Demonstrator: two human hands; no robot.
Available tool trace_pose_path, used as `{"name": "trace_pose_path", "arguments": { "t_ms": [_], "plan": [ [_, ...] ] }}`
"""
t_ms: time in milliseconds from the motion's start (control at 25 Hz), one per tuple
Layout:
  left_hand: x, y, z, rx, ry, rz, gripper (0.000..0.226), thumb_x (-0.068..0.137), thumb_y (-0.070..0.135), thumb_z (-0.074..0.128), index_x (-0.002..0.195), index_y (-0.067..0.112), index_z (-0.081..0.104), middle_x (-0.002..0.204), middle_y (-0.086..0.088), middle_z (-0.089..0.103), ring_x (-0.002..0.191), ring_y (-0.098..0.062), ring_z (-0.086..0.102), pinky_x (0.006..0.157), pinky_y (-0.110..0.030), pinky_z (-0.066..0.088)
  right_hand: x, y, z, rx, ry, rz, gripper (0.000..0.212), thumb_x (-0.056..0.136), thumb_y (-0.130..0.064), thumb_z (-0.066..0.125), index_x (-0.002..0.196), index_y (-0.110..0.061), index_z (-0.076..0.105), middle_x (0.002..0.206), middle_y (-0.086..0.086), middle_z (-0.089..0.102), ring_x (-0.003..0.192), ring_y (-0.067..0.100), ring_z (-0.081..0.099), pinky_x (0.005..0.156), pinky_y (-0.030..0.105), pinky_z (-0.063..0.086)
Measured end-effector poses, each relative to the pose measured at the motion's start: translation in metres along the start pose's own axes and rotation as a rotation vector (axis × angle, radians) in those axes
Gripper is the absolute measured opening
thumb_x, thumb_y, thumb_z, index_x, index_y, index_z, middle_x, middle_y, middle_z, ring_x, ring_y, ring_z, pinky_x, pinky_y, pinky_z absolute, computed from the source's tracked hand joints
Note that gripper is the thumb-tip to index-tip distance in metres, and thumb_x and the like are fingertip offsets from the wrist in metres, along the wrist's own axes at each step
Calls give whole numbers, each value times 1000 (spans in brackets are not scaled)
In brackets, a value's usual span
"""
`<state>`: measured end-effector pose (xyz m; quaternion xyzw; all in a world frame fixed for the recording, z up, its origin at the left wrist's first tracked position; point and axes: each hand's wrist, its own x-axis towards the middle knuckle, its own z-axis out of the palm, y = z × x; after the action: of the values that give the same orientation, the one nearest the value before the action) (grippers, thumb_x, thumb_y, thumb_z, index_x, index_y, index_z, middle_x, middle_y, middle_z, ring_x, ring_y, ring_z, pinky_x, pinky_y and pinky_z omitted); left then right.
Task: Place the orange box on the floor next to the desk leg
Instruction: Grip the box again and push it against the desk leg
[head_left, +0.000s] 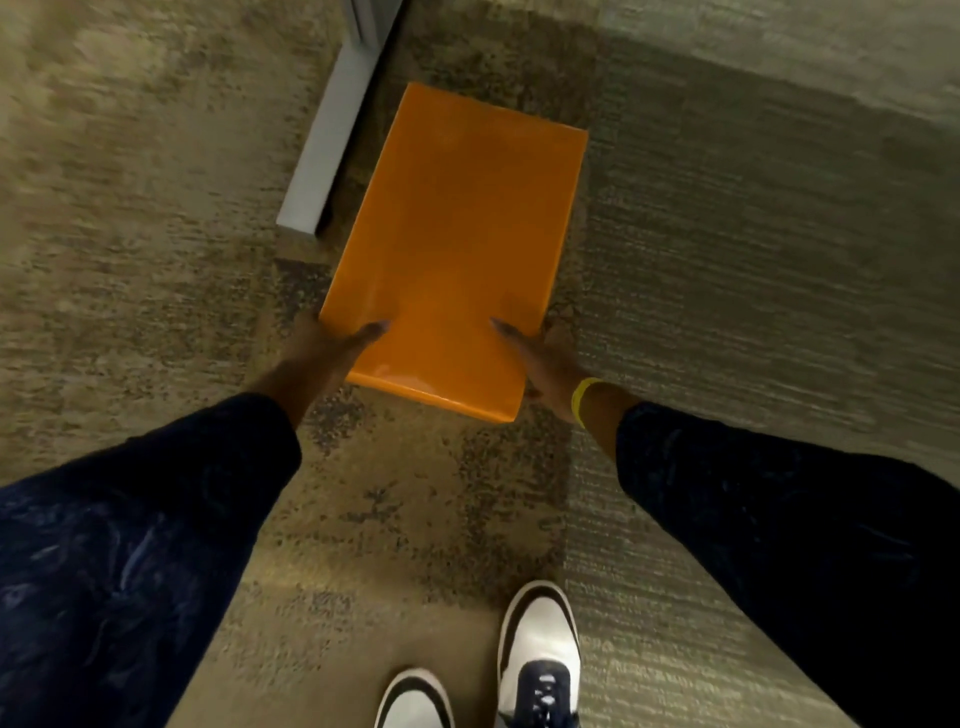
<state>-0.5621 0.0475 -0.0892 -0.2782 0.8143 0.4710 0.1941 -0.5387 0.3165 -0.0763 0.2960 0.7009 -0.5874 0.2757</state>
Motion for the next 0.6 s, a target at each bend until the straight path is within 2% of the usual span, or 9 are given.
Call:
{"name": "trace_pose_path", "arguments": {
  "t_ms": [40,120,200,280,320,400,520,600],
  "plan": [
    [1,-5,0,-29,1,-4,74,59,56,85,121,29,54,103,10,65,85,-11,64,69,-31,50,3,5,4,41,1,-26,90,76,-52,78,149,-27,30,147,6,52,122,31,58,101,56,48],
    [-1,-15,0,-105,0,-16,77,55,58,86,122,36,54,98,16,62,82,-2,59,69,-32,51,6,16,11,92,37,-139,89,77,-41,82,149,-28,31,138,1,58,113,24,62,92,47,54],
    [-3,-19,0,-172,28,14,72,59,55,86,122,35,58,101,14,67,86,-8,65,71,-35,55,9,20,14,108,59,-223,95,77,-32,83,153,-31,26,134,-2,59,107,17,64,89,42,54],
    [0,-17,1,-209,38,51,64,66,49,85,122,27,61,104,6,70,85,-14,67,69,-33,56,15,14,12,103,41,-252,94,78,-28,83,153,-33,26,133,-3,60,107,12,64,93,44,54],
    [3,-14,0,-222,45,64,60,70,46,84,121,24,62,104,4,70,82,-15,66,65,-30,55,20,7,11,90,20,-265,93,79,-27,82,154,-33,25,135,-3,58,111,13,63,96,45,54],
    [16,-6,-5,-255,68,74,49,73,44,82,113,28,61,97,10,68,80,-10,66,60,-25,52,30,-11,10,26,7,-307,96,83,-25,79,156,-32,18,150,2,47,126,18,55,102,44,50],
    [40,8,-18,-305,80,51,49,73,47,81,113,34,57,94,18,66,80,-6,65,58,-24,52,45,-41,16,-34,-2,-351,97,86,-23,75,158,-29,10,163,4,28,140,17,39,103,34,43],
    [56,15,-24,-299,79,47,52,72,50,80,115,34,56,95,17,64,83,-8,64,60,-27,53,56,-54,22,-40,9,-357,96,86,-22,75,158,-29,10,164,5,26,144,23,36,110,41,42]
  ]
}}
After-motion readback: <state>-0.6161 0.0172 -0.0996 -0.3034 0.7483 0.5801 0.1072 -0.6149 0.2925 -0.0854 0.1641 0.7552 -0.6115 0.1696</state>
